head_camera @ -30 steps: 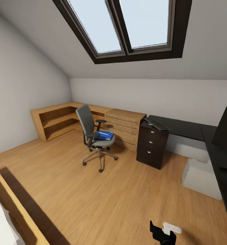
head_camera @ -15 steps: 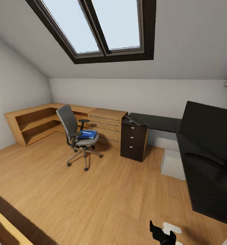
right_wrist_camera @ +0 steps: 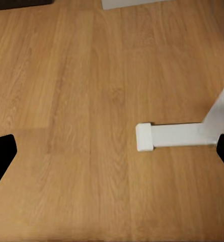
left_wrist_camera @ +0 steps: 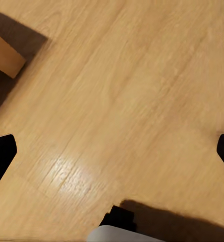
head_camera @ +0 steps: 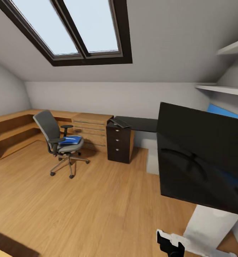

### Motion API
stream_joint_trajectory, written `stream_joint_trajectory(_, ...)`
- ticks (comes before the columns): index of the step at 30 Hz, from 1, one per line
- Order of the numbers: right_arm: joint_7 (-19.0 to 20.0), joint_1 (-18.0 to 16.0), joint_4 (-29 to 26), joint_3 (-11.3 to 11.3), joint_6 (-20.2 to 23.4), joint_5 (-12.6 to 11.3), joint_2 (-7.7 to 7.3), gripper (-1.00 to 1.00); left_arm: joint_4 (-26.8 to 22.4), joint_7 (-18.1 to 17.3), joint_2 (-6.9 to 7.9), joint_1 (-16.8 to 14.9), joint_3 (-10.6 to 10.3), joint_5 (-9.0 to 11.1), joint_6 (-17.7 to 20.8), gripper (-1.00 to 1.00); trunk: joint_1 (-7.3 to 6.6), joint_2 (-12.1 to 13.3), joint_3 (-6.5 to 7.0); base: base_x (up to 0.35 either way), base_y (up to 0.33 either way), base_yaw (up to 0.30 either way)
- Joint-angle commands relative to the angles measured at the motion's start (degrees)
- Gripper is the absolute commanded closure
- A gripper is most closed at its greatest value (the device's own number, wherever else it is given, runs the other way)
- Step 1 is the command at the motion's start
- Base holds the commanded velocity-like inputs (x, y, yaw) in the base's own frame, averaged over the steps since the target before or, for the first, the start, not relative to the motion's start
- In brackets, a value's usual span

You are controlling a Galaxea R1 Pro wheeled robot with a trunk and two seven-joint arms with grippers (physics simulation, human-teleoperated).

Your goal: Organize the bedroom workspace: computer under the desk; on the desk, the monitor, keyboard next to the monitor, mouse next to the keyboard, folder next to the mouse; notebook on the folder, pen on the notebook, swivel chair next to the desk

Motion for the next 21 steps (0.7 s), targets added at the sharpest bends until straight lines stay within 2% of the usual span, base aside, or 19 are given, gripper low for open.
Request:
stream_joint_trajectory(1, -0.08, -0.07, 0.13, -0.33, -0.22, 0.23, 0.02, -1.00, 0.01, 0.27, 0.02, -0.02, -0.44, 0.49, -0.21, -1.00, -0.03, -0.04, -0.07, -0.254, -0.238, -0.235)
stream_joint_trajectory(6, -0.07, -0.07, 0.13, -0.33, -0.19, 0.23, 0.02, -1.00, -0.01, 0.27, 0.02, -0.02, -0.46, 0.49, -0.14, -1.00, -0.03, -0.04, -0.08, -0.232, -0.260, -0.159)
stream_joint_trajectory(15, -0.10, -0.07, 0.14, -0.33, -0.18, 0.23, 0.02, -1.00, -0.03, 0.27, 0.02, -0.02, -0.46, 0.49, -0.03, -1.00, -0.03, -0.04, -0.05, -0.191, -0.290, -0.041)
stream_joint_trajectory(21, -0.08, -0.07, 0.13, -0.33, -0.24, 0.23, 0.02, -1.00, 0.00, 0.27, 0.02, -0.02, -0.44, 0.49, -0.03, -1.00, -0.03, -0.04, 0.14, -0.182, -0.237, -0.179)
